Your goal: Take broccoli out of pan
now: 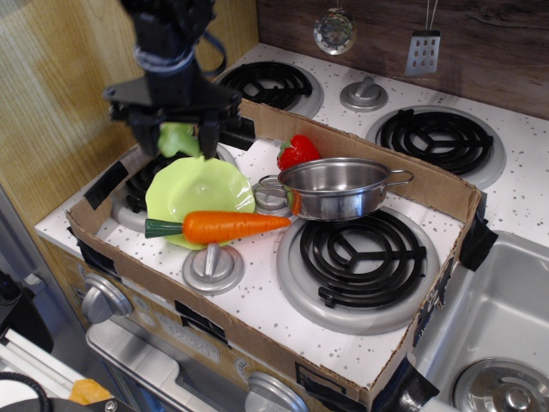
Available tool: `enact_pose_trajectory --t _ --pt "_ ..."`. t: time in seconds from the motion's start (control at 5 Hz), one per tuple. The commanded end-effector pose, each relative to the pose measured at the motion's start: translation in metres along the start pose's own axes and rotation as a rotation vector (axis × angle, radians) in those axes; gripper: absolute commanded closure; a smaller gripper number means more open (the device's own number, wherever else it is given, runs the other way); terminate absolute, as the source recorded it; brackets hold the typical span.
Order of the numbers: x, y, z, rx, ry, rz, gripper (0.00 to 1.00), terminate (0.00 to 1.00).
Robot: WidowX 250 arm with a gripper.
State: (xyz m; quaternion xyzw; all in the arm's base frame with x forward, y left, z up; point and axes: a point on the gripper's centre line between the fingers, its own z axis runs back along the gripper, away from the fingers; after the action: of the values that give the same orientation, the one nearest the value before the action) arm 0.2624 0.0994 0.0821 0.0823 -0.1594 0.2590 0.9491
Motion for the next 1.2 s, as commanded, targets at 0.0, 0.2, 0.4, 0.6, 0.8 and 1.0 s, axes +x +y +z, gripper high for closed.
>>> enact_pose_trajectory --t 0.0,0.2,0.4,0.6,0.8,1.0 --pt "-0.027 0.015 0.016 -0.004 -0.018 0.077 1.00 0.00" --pt "-0.041 0.027 0.012 -0.009 -0.016 0.096 1.00 0.00" --pt "-0.047 0.043 0.007 -0.020 0.003 0.096 1.00 0.00" --pt "-0.046 0.059 0.001 -0.027 0.005 0.089 1.00 0.00" --pt "-0.041 0.071 -0.007 -0.038 0.012 0.076 1.00 0.00" --pt "-0.037 0.076 -0.012 -0.053 0.004 0.044 0.00 0.00"
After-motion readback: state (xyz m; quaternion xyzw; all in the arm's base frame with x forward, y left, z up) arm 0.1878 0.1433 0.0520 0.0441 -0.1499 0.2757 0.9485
